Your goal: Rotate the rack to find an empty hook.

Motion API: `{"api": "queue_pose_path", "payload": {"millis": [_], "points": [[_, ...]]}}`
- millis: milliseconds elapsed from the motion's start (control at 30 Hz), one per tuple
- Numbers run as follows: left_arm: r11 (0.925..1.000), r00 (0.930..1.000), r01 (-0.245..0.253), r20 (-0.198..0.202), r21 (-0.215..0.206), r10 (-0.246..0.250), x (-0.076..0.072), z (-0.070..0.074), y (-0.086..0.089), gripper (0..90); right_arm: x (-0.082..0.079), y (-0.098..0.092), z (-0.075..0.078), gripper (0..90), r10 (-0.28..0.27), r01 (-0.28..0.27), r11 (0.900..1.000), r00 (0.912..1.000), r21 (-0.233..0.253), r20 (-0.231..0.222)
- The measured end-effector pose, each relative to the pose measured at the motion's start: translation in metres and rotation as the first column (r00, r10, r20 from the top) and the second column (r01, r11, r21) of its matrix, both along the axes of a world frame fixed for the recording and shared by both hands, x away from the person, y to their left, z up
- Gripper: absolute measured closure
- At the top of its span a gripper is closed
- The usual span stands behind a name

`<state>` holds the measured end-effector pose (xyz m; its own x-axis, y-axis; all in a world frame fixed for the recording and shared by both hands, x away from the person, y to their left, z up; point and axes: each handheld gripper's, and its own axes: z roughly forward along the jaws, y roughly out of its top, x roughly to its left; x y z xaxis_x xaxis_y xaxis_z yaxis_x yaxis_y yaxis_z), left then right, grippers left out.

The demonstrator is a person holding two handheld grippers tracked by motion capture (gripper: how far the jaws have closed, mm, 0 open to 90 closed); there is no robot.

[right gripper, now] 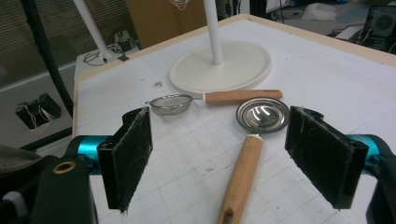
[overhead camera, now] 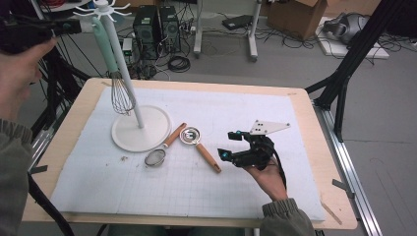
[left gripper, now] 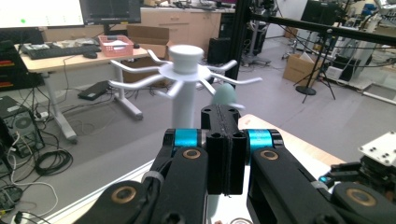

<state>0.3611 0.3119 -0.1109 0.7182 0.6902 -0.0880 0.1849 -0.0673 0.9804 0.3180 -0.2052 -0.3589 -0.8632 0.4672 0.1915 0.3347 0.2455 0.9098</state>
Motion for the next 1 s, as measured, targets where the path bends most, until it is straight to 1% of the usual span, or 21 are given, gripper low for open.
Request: {"api": "queue_pose_path", "payload": {"millis": [200, 233, 300, 367, 433, 533, 567, 667, 733, 800, 1000], "points": [[0.9998, 0.9999, 0.016, 0.001, -0.010, -0.016, -0.011, -0.006, -0.003, 89.5, -0.001, 0.001, 0.000, 21.7, -0.004, 0.004, 1.000, 1.0000, 0.000, 0.006], [0.9998, 0.9999, 0.017, 0.003, -0.007, -0.017, -0.013, -0.007, -0.004, 89.5, 0.000, 0.002, 0.000, 21.6, -0.005, 0.005, 1.000, 1.0000, -0.002, 0.009], [0.9997, 0.9998, 0.020, 0.004, -0.017, -0.019, -0.015, -0.006, -0.006, 89.5, 0.000, 0.002, 0.000, 21.6, -0.005, 0.005, 1.000, 0.9999, -0.004, 0.009], [0.9995, 0.9996, 0.027, 0.010, -0.017, -0.027, -0.017, -0.005, -0.009, 89.5, 0.000, 0.002, 0.000, 21.6, -0.005, 0.005, 1.000, 0.9999, -0.005, 0.013], [0.9995, 0.9995, 0.030, 0.013, -0.013, -0.030, -0.018, -0.005, -0.014, 89.5, 0.000, 0.002, 0.000, 21.6, -0.006, 0.006, 1.000, 0.9999, -0.003, 0.010], [0.9990, 0.9989, 0.043, 0.018, -0.010, -0.043, -0.017, -0.004, -0.019, 89.5, 0.000, 0.001, 0.000, 21.6, -0.010, 0.010, 1.000, 0.9999, -0.003, 0.013], [0.9987, 0.9987, 0.048, 0.018, -0.016, -0.048, -0.016, -0.004, -0.023, 89.6, -0.001, 0.001, 0.001, 21.6, -0.011, 0.011, 1.000, 0.9999, -0.001, 0.011], [0.9985, 0.9984, 0.053, 0.018, -0.009, -0.053, -0.014, -0.004, -0.027, 89.6, 0.000, 0.000, 0.001, 21.6, -0.013, 0.013, 1.000, 0.9998, 0.003, 0.016], [0.9982, 0.9981, 0.058, 0.018, -0.013, -0.058, -0.013, -0.004, -0.031, 89.5, 0.000, -0.001, 0.001, 21.5, -0.019, 0.019, 1.000, 0.9998, 0.005, 0.011], [0.9986, 0.9986, 0.051, 0.018, -0.013, -0.051, -0.010, -0.005, -0.035, 89.5, 0.000, -0.001, 0.001, 21.5, -0.019, 0.019, 1.000, 0.9997, 0.006, 0.013], [0.9991, 0.9993, 0.036, 0.015, -0.021, -0.036, -0.005, -0.006, -0.038, 89.5, 0.000, 0.000, 0.001, 21.5, -0.017, 0.017, 1.000, 0.9998, -0.003, 0.008]]}}
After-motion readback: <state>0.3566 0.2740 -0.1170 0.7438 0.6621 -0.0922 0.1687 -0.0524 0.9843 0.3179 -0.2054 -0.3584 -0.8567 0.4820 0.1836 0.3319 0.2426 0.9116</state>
